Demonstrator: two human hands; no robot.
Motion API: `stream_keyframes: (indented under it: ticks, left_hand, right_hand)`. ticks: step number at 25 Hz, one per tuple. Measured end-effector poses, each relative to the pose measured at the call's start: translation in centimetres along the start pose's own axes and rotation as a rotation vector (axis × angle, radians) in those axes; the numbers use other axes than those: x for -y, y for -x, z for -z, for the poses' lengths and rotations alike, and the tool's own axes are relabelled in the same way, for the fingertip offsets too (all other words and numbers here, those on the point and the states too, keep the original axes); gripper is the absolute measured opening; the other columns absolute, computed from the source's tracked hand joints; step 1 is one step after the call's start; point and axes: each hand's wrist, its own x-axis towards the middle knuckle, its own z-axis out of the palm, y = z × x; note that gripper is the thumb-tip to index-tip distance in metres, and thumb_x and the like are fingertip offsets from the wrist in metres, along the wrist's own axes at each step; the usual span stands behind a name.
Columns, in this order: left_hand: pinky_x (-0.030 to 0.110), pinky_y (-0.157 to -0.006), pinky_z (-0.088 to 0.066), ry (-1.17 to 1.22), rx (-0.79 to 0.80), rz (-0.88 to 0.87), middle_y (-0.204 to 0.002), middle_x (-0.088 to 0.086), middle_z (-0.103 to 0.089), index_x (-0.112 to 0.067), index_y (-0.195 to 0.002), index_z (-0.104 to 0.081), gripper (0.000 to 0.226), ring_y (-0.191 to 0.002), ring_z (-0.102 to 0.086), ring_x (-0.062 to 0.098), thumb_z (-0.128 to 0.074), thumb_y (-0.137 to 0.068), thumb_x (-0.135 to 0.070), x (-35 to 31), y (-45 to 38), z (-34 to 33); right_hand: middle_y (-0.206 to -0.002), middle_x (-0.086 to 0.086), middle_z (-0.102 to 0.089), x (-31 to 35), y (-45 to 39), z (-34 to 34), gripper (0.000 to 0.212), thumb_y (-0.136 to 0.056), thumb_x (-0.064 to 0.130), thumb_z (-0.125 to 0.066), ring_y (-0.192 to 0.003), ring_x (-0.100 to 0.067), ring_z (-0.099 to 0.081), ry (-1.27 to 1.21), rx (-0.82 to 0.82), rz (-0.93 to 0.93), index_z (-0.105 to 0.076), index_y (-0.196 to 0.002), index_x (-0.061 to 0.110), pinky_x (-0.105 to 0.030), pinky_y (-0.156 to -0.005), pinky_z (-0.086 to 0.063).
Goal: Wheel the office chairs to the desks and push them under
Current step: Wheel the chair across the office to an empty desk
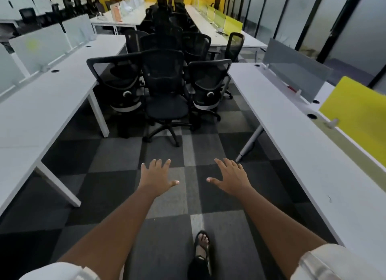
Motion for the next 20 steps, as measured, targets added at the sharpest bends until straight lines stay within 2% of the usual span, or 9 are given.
stream_keyframes:
  ticks: [5,11,20]
  left_hand:
    - [0.058,-0.122,-0.014,-0.045,0.067,0.036,-0.169,0.009,-0.012,-0.025,-0.163,0.0,0.094,-0.155,-0.009,0.029,-0.033,-0.092,-0.079,2.7,-16.0,3.3]
    - [0.058,-0.122,-0.014,-0.034,0.046,0.077,-0.168,0.008,-0.013,-0.027,-0.163,-0.007,0.091,-0.155,-0.008,0.028,-0.034,-0.092,-0.078,6.1,-32.8,8.8]
    - [0.059,-0.122,-0.014,-0.045,0.055,0.079,-0.167,0.008,-0.016,-0.026,-0.162,-0.013,0.091,-0.155,-0.01,0.03,-0.038,-0.092,-0.077,15.8,-61.4,11.1]
  right_hand:
    - [-0.164,-0.01,-0.026,-2.1,-18.1,2.1,0.095,-0.087,0.084,-0.037,-0.15,-0.031,-0.027,-0.007,0.015,0.044,-0.016,-0.16,0.028,-0.056,-0.12,-0.024]
    - [-0.164,-0.012,-0.026,-4.0,-37.2,7.9,0.095,-0.088,0.082,-0.04,-0.151,-0.032,-0.024,0.044,-0.001,0.076,-0.016,-0.161,0.026,-0.056,-0.121,-0.023]
    - [-0.165,-0.011,-0.024,-3.5,-65.3,7.9,0.095,-0.088,0.081,-0.042,-0.151,-0.033,-0.024,0.06,-0.002,0.031,-0.016,-0.161,0.026,-0.056,-0.122,-0.021]
